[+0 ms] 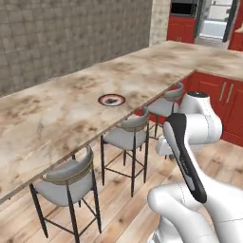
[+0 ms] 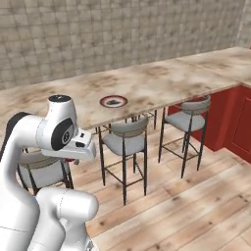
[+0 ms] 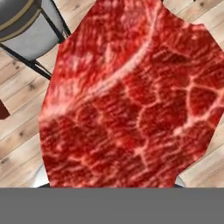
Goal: Take the steak from the fridge and place it on the digital scale on the counter by the fridge. Wait a few seconds for a reading, then move it to the plate on the dining counter.
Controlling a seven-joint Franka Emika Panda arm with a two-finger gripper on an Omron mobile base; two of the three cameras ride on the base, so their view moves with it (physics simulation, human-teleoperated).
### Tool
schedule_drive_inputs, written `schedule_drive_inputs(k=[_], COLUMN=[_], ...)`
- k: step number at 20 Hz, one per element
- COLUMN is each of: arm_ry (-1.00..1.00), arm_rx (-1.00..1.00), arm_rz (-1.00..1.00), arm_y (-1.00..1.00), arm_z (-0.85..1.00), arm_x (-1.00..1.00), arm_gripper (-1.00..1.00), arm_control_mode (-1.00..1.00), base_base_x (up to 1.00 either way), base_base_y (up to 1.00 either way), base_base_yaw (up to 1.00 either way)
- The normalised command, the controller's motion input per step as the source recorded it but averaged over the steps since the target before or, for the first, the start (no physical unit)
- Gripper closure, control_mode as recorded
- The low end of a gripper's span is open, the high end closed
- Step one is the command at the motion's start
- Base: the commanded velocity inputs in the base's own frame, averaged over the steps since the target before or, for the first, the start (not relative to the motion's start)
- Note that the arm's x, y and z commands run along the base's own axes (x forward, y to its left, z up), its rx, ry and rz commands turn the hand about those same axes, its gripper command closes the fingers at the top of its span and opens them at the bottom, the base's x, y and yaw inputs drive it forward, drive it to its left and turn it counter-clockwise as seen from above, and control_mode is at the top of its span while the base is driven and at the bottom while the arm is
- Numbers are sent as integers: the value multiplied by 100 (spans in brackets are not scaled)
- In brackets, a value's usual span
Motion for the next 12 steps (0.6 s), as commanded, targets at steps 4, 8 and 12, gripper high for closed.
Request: schedule_drive_inputs(k=[4, 8, 12], arm_ry=[0, 0, 0], arm_rx=[0, 0, 0], arm_rz=[0, 0, 0], arm_y=[0, 0, 0], arm_z=[0, 0, 0], arm_x=[0, 0, 0], arm_gripper=[100, 100, 100], arm_control_mode=[100, 100, 100], base_base_x=[69, 38, 23], base_base_y=[-90, -98, -94], base_base_yaw=[59, 54, 54])
